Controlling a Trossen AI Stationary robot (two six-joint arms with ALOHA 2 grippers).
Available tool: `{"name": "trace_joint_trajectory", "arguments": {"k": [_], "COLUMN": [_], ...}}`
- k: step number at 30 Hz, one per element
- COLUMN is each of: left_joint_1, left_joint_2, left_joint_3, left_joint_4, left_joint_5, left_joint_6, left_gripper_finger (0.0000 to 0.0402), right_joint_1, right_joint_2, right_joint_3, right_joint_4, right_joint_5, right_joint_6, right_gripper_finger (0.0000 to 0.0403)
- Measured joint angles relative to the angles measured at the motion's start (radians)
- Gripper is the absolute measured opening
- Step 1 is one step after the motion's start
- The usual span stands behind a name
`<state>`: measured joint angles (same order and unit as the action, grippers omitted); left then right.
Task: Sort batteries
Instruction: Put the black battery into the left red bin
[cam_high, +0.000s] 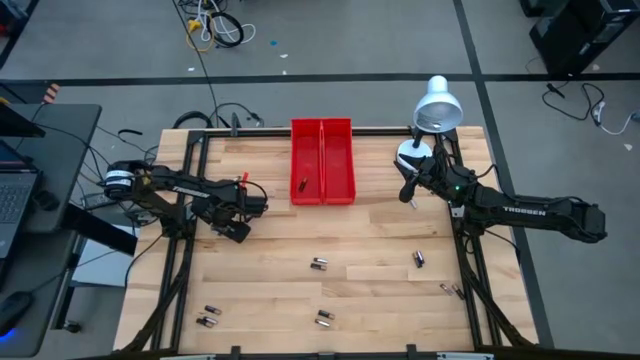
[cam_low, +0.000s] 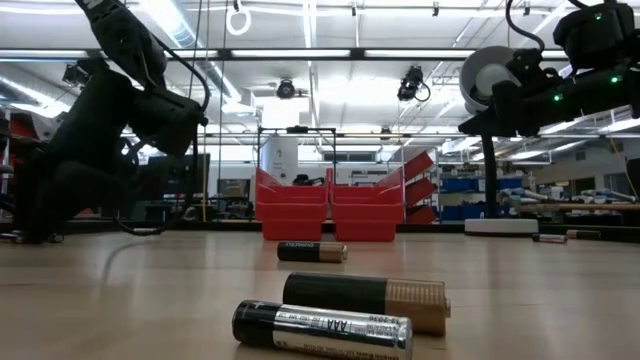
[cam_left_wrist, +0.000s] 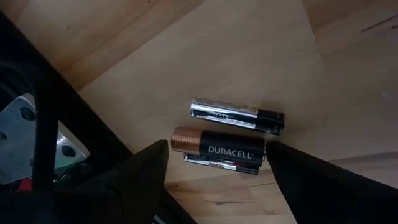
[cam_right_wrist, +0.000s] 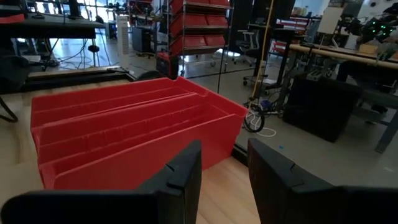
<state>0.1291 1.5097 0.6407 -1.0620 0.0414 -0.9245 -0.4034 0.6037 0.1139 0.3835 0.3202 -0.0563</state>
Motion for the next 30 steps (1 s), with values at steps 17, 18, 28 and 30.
{"name": "trace_joint_trajectory", "arguments": {"k": [17, 18, 28, 30], "left_joint_1": [0.000, 0.000, 0.000, 0.000], "left_joint_2": [0.007, 0.007, 0.006, 0.006], "left_joint_3": [0.058, 0.068, 0.187, 0.214], "left_joint_4": [0.008, 0.018, -0.025, -0.045], "left_joint_5": [0.040, 0.047, 0.058, 0.056], "left_joint_6": [0.013, 0.018, 0.041, 0.068], "left_gripper_finger": [0.0300, 0.0300, 0.0300, 0.0300], "right_joint_1": [0.000, 0.000, 0.000, 0.000], "right_joint_2": [0.000, 0.000, 0.000, 0.000], "right_joint_3": [0.000, 0.000, 0.000, 0.000], "right_joint_4": [-0.002, -0.002, -0.002, -0.002], "right_joint_5": [0.000, 0.000, 0.000, 0.000], "right_joint_6": [0.000, 0.000, -0.006, -0.007], "right_gripper_finger": [0.0117, 0.0117, 0.0117, 0.0117]}}
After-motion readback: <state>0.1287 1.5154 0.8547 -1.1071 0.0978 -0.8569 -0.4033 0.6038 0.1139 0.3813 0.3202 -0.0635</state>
